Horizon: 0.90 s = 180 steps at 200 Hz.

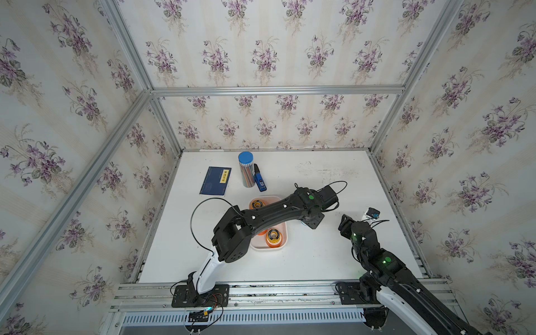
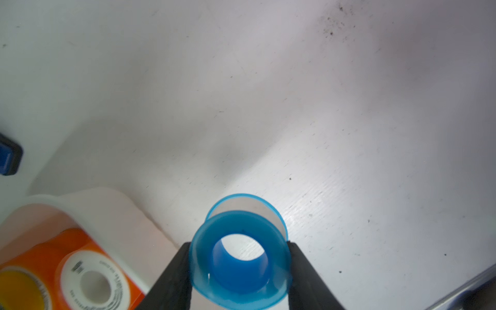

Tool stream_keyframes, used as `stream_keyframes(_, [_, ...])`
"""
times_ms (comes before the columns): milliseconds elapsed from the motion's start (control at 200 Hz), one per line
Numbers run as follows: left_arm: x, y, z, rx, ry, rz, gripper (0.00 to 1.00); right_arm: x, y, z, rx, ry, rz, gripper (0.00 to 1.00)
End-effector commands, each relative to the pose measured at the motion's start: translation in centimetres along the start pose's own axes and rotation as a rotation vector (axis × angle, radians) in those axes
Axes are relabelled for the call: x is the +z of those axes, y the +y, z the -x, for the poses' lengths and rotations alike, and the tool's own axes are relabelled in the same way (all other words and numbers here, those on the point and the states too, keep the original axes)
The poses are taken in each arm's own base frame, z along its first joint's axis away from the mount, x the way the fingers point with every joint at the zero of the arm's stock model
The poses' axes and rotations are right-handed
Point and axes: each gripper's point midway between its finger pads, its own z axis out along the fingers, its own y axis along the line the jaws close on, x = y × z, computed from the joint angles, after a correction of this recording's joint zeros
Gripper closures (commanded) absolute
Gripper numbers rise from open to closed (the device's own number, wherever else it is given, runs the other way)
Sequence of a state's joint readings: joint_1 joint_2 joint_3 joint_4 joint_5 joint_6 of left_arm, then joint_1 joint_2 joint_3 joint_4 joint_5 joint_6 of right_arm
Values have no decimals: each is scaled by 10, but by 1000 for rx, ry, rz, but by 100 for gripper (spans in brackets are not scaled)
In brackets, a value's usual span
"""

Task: Put the sealing tape into the storage box
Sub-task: Pick up the sealing tape at the center of the board, then place the sealing tape in the storage box.

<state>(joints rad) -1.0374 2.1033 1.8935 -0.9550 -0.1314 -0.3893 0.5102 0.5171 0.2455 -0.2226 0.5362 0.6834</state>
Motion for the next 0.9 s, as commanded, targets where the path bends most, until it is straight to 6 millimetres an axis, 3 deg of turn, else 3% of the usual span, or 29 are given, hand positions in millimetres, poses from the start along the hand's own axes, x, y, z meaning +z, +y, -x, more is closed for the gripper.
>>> stream_keyframes(0, [-15, 33, -8, -23, -2, 56, 49, 0, 2, 3, 5, -13, 5, 33])
stream_keyframes(290, [-21, 94, -45, -134, 37, 111, 49, 0, 2, 3, 2, -11, 5, 32])
stream_keyframes(595, [-1, 111, -58, -183, 72, 110, 49, 1, 2, 2, -2, -6, 1, 32])
stream_keyframes(894, [14, 114, -59, -194, 87, 98, 48, 1, 3, 3, -2, -6, 1, 32])
